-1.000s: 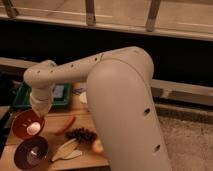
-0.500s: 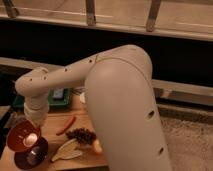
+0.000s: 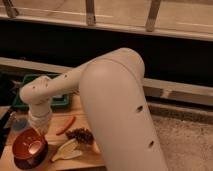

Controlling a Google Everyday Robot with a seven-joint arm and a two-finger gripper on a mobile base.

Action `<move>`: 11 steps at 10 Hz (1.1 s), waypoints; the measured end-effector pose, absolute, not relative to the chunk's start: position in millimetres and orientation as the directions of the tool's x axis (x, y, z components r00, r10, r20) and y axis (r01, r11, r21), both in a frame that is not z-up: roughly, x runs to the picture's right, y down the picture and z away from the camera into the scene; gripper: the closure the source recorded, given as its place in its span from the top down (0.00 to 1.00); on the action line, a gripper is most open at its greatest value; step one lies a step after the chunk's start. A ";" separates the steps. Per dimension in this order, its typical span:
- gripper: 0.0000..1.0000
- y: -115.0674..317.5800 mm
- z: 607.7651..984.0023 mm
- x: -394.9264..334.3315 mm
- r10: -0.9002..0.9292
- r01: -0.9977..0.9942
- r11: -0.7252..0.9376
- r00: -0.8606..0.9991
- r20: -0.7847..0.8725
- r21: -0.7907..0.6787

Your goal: Stack bowls on top of each other

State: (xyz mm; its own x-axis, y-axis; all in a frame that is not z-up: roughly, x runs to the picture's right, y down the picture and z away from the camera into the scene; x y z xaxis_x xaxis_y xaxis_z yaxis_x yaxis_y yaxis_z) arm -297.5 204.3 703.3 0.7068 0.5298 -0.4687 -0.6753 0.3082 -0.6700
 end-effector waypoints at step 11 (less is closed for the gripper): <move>0.78 195.0 683.8 -311.0 0.526 -0.660 0.376 0.730 -0.437 -0.650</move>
